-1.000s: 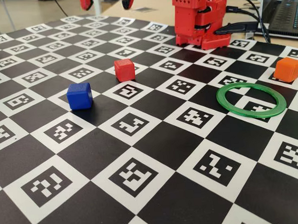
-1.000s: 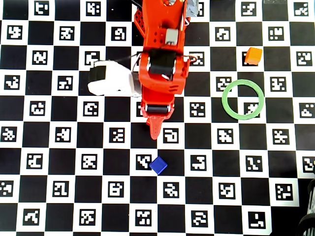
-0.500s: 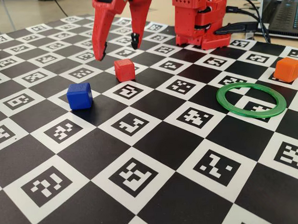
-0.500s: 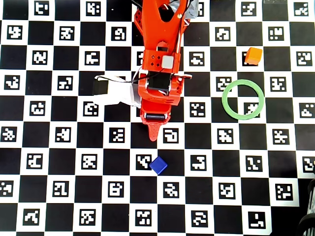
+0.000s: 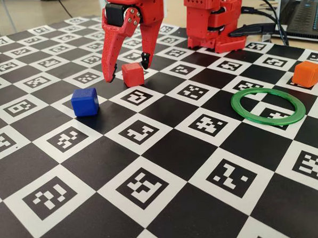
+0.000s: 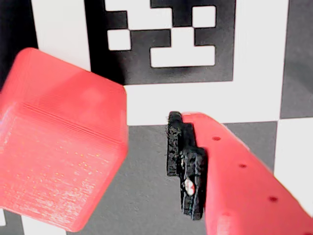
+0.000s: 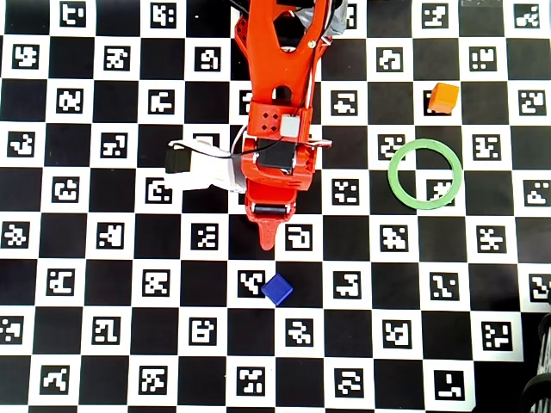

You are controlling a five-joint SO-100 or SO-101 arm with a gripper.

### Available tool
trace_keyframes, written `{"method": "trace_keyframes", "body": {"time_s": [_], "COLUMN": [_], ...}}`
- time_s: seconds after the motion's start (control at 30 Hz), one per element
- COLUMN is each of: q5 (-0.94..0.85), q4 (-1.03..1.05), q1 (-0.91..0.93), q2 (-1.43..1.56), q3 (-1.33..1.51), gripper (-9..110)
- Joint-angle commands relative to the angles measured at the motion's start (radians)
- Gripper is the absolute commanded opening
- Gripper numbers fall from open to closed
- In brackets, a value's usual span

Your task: Grab the red cube then put it in the green circle then put the blue cube on top and finally the orange cube on top

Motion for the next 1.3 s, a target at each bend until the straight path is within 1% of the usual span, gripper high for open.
{"method": "trace_keyframes", "body": {"time_s": [0.0,0.17,0.37,1.0,1.27], "q5": [0.009,0.023,0.080,0.486,0.528], "q4": [-0.011,-0.012,-0.012,-0.015,-0.044], "q1": [0.003,-0.008,-0.041,-0.038,-0.035], "q2": [0.012,0.008,0.006,-0.049,-0.048], "q3": [-0.009,-0.011,-0.012,-0.081,-0.091], "gripper": [45,45,44,45,45]}}
